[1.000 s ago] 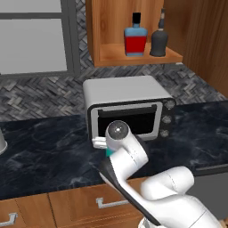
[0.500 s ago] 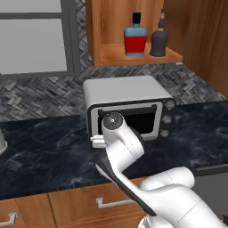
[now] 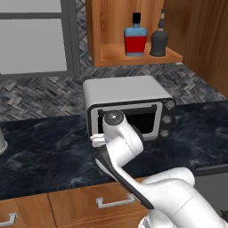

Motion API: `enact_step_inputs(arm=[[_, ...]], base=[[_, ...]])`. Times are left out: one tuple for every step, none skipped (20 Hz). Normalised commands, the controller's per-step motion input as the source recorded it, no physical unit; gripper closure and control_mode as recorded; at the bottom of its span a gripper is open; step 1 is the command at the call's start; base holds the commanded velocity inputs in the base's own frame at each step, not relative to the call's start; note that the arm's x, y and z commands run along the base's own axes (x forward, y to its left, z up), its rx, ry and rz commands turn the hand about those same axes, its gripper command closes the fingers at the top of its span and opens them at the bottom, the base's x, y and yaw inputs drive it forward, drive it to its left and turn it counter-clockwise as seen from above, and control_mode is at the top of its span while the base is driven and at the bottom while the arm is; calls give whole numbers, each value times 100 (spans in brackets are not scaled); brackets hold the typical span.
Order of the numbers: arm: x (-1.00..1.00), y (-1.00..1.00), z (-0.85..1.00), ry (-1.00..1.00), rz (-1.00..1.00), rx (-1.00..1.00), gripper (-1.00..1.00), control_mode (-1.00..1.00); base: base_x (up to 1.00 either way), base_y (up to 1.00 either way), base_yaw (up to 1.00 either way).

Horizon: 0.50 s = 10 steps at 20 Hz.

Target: Sort all alcoholic drinks to one cabinet, and non-alcoholic drinks to the other.

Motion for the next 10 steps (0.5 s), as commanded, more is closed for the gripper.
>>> enact_step_inputs(arm=[[23,-1,-27,0,6,0,-100,-100],[24,0,-28,0,5,0,-100,-100],[29,0,-30,0,4,0,-100,-100],[24,0,-30,0,4,0,-100,-100],[29,0,-24,0,3,0,-100,-100],[34,0,-20,0,1,0,-100,-100],[39,0,-16,0,0,-1,-100,-100],[40,0,-14,0,0,-1,-100,-100],[41,0,-12,0,0,0,-100,-100],[36,0,-11,0,0,0,-100,-100]], base=[[0,0,0],[0,0,0],[0,0,0],[0,0,0],[0,0,0],[0,0,0],[0,0,0],[0,0,0],[0,0,0],[0,0,0]])
